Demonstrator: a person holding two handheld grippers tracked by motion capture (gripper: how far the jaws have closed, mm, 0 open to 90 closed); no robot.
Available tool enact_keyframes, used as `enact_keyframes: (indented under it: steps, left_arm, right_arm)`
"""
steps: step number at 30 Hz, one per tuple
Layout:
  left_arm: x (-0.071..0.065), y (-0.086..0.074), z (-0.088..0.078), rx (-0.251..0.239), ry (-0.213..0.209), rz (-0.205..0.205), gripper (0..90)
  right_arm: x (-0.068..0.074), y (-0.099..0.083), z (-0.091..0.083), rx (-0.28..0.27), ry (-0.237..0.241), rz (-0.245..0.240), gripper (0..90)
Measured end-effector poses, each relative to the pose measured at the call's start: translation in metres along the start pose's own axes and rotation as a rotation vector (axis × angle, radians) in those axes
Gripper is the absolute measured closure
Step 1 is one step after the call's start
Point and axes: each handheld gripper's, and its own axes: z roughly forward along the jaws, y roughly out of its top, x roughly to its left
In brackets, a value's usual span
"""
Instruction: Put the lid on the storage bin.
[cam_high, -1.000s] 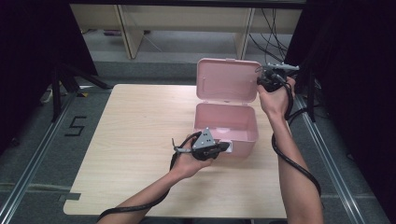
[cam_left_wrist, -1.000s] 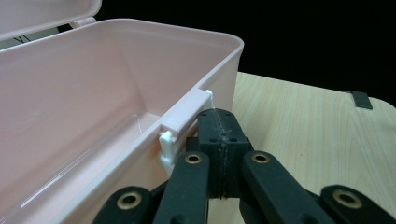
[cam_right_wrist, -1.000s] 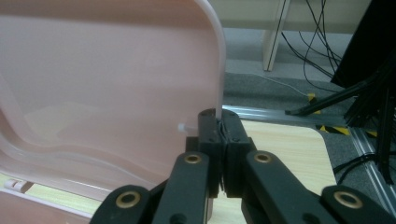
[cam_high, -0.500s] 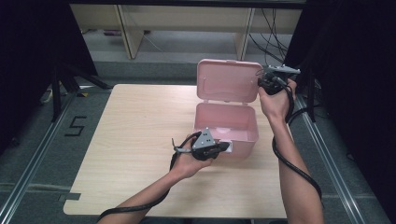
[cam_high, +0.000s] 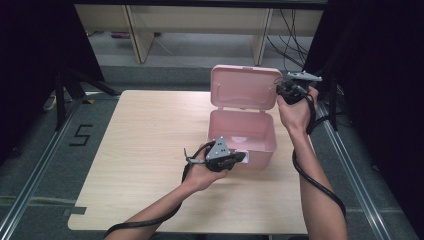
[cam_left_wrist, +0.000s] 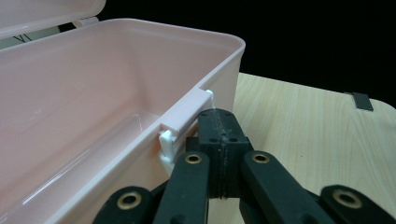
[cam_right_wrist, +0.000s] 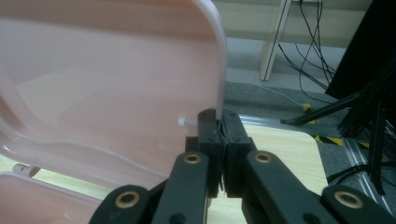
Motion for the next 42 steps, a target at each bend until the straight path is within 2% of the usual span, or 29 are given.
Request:
enact_keyframes:
  steps: [2,4,5,7,9,10,13,16,18,20,22,24,26,28,30,32,34,36,38,39,42]
  left_arm:
    - [0.0,0.0,0.0,0.0,0.0,-0.002,89.8]
    - [0.0,0.0,0.0,-0.004,0.001,-0.006,89.8]
    - [-0.001,0.0,0.0,-0.005,0.001,-0.006,89.8]
    - [-0.001,0.0,0.0,-0.007,0.002,-0.007,89.8]
    - [0.0,0.0,0.0,-0.006,0.002,-0.008,89.8]
    - [-0.001,0.0,0.0,-0.008,0.002,-0.008,89.8]
    - [0.0,0.0,0.0,-0.005,0.002,-0.008,89.8]
    - [0.0,0.0,0.0,-0.005,0.002,-0.008,89.8]
    - [0.0,0.0,0.0,-0.005,0.002,-0.008,89.8]
    - [0.0,0.0,0.0,-0.006,0.002,-0.007,89.8]
    - [0.0,0.0,0.0,-0.006,0.002,-0.007,89.8]
    - [0.0,0.0,0.0,-0.006,0.002,-0.008,89.8]
    - [0.0,0.0,0.0,-0.006,0.002,-0.008,89.8]
    - [0.0,0.0,0.0,-0.006,0.002,-0.007,89.8]
    - [0.0,0.0,0.0,-0.008,0.003,-0.008,89.8]
    - [0.0,0.0,0.0,-0.006,0.001,-0.007,89.8]
    - [0.0,0.0,0.0,-0.003,0.0,-0.007,89.8]
    - [0.0,0.0,0.0,-0.002,0.001,-0.007,89.8]
    - [0.0,0.0,0.0,-0.002,0.001,-0.007,89.8]
    - [0.0,0.0,0.0,-0.003,0.001,-0.006,89.8]
    - [0.0,0.0,0.0,-0.001,0.0,-0.007,89.8]
  right_arm:
    - [-0.001,-0.001,0.0,-0.012,0.007,-0.017,89.6]
    - [0.0,-0.002,-0.002,-0.01,0.001,-0.004,89.6]
    - [0.0,-0.002,-0.002,-0.016,0.002,-0.021,89.6]
    - [0.002,-0.003,-0.004,-0.013,0.003,0.0,89.6]
    - [0.0,-0.005,-0.004,-0.024,0.003,-0.021,89.5]
    - [0.002,-0.005,-0.005,-0.018,0.0,-0.004,89.5]
    - [0.0,-0.006,-0.006,-0.031,0.001,-0.031,89.5]
    - [0.002,-0.007,-0.008,-0.023,0.007,-0.013,89.5]
    - [0.001,-0.008,-0.008,-0.037,0.003,-0.039,89.5]
    - [0.003,-0.009,-0.01,-0.032,0.008,-0.015,89.5]
    - [0.002,-0.011,-0.01,-0.041,0.0,-0.035,89.4]
    - [0.003,-0.012,-0.012,-0.037,0.002,-0.026,89.4]
    - [0.002,-0.013,-0.012,-0.051,0.005,-0.048,89.4]
    - [0.004,-0.014,-0.013,-0.051,-0.003,-0.03,89.4]
    - [0.002,-0.015,-0.013,-0.06,0.001,-0.059,89.3]
    - [0.004,-0.015,-0.016,-0.048,0.006,-0.031,89.3]
    - [0.002,-0.017,-0.015,-0.065,0.004,-0.064,89.3]
    - [0.004,-0.018,-0.017,-0.06,0.005,-0.049,89.3]
    - [0.003,-0.019,-0.018,-0.063,0.003,-0.059,89.2]
    - [0.005,-0.019,-0.019,-0.061,0.005,-0.045,89.2]
    - [0.004,-0.021,-0.02,-0.073,0.001,-0.066,89.2]
